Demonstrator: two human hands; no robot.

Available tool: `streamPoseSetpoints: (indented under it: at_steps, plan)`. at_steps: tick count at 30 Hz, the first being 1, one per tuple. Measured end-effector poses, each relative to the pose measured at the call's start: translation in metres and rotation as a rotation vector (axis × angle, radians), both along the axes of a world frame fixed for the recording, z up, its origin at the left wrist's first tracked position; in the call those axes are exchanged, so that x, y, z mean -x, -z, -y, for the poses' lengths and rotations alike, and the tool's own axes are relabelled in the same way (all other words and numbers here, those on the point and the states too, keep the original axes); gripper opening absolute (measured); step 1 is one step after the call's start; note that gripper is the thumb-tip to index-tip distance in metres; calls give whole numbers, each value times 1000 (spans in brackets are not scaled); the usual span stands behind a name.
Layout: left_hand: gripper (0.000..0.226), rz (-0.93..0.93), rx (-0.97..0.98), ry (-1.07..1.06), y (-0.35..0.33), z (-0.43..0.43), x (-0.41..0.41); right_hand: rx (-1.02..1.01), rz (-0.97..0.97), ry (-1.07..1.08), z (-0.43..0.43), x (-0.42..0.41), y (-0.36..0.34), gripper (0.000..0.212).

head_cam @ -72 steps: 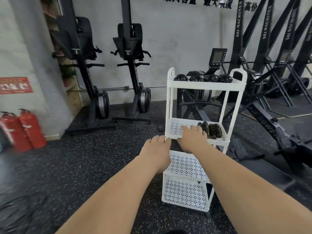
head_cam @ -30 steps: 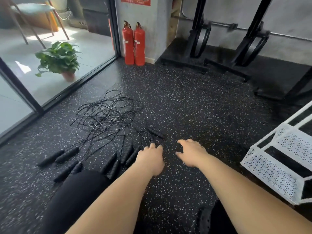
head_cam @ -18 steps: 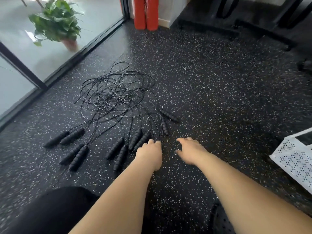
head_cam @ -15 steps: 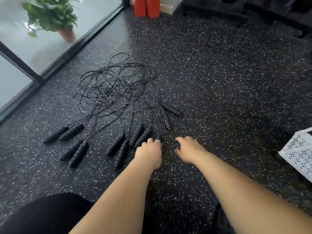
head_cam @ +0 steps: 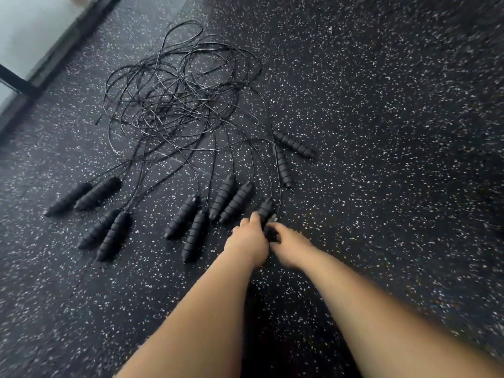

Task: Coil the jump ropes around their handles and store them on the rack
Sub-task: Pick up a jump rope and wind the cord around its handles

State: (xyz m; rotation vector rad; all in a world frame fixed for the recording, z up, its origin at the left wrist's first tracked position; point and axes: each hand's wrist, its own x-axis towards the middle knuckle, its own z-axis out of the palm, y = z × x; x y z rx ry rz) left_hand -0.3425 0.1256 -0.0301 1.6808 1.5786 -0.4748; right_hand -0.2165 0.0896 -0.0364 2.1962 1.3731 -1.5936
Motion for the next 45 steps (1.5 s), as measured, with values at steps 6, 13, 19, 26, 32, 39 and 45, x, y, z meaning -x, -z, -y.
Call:
streamPoseSetpoints:
  at_steps: [6, 13, 19, 26, 32, 39, 45]
  plan:
    - [55, 5, 60, -105, 20, -9, -3, 52, -228, 272, 11, 12, 37, 66]
    - [58, 31, 170, -301, 32, -11, -3, -4, -327, 518, 17, 18, 30, 49]
    - [62, 107, 195, -457, 39, -6, 2, -74, -299, 572, 13, 21, 28, 50]
    - [28, 248, 161, -647, 29, -10, 1, -185, -352, 694, 5, 6, 13, 49]
    - [58, 448, 141, -742, 8, -26, -14, -397, -351, 728, -12, -16, -27, 56]
    - [39, 614, 31, -630, -136, -23, -42, -660, -363, 553, -5, -58, -129, 58]
    - [43, 746, -146, -325, -238, -3, -64, -893, -408, 516, 31, -90, -247, 60]
